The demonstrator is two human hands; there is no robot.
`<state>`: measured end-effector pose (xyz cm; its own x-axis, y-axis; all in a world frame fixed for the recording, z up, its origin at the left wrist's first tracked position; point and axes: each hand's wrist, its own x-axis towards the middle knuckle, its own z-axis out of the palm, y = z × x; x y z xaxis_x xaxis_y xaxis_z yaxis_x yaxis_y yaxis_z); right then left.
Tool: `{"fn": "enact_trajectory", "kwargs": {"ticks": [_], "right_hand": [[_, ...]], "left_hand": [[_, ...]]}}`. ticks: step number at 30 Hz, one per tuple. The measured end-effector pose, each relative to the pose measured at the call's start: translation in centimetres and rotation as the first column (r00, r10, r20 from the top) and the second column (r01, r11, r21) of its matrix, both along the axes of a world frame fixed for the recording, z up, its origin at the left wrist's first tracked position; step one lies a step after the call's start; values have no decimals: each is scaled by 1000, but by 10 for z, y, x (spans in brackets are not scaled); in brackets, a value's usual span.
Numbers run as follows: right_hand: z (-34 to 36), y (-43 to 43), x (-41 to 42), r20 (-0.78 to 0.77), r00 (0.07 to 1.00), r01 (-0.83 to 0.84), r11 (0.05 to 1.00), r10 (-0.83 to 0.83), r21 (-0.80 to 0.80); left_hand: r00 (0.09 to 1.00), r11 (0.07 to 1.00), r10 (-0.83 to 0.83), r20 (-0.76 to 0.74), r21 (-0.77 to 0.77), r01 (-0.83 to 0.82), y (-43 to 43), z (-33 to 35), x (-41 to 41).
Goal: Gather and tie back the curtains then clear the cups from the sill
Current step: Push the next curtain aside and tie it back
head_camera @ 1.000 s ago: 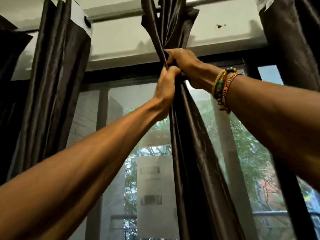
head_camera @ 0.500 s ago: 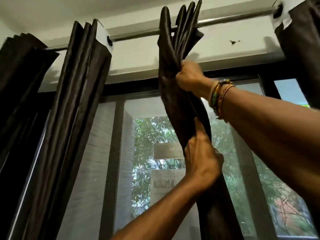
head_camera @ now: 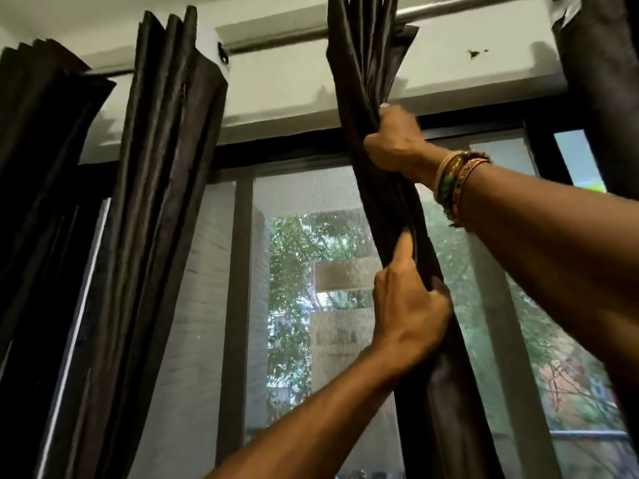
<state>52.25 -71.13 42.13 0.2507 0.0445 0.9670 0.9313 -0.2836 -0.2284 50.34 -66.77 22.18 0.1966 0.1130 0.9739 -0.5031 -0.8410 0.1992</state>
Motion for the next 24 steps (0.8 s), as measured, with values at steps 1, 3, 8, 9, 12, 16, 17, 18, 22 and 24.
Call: {"fn": "enact_trajectory", "kwargs": {"ticks": [1, 3, 8, 9, 12, 16, 17, 18, 22, 24], "right_hand": [[-4, -3, 2, -18, 1000, 11, 1000, -10, 19], [-21, -6, 6, -40, 999, 10, 1000, -10, -14], [-103, 4, 20, -228, 949, -232, 972, 218, -37], [-124, 4, 26, -260, 937, -248, 969, 233, -23], [-190, 3, 35, -341, 905, -272, 962, 252, -9], [-270, 4, 38, -435, 876, -271, 959, 209, -85], [-284, 4, 39, -461, 869, -263, 957, 179, -124], [-296, 3, 40, -484, 863, -253, 953, 145, -165], [-320, -10, 33, -548, 825, -316, 917, 137, -245], [-322, -19, 26, -606, 766, -377, 914, 216, -150]], "left_hand": [[1000, 1000, -26, -5, -12, 26, 0, -2, 0], [998, 997, -64, -19, -41, 63, 1, -7, -1], [996, 973, -35, -77, -229, 16, 10, -38, -2], [995, 970, -16, -99, -243, -8, 11, -50, -2], [988, 962, 6, -153, -268, -47, 14, -92, -1], [981, 952, -10, -195, -302, -50, 15, -147, 0], [977, 950, -6, -211, -307, -60, 16, -157, 1], [972, 950, -6, -236, -306, -68, 19, -168, 2], [951, 978, -42, -305, -207, -23, 25, -191, -6], [944, 989, 33, -328, -126, -78, 28, -196, -16]]}}
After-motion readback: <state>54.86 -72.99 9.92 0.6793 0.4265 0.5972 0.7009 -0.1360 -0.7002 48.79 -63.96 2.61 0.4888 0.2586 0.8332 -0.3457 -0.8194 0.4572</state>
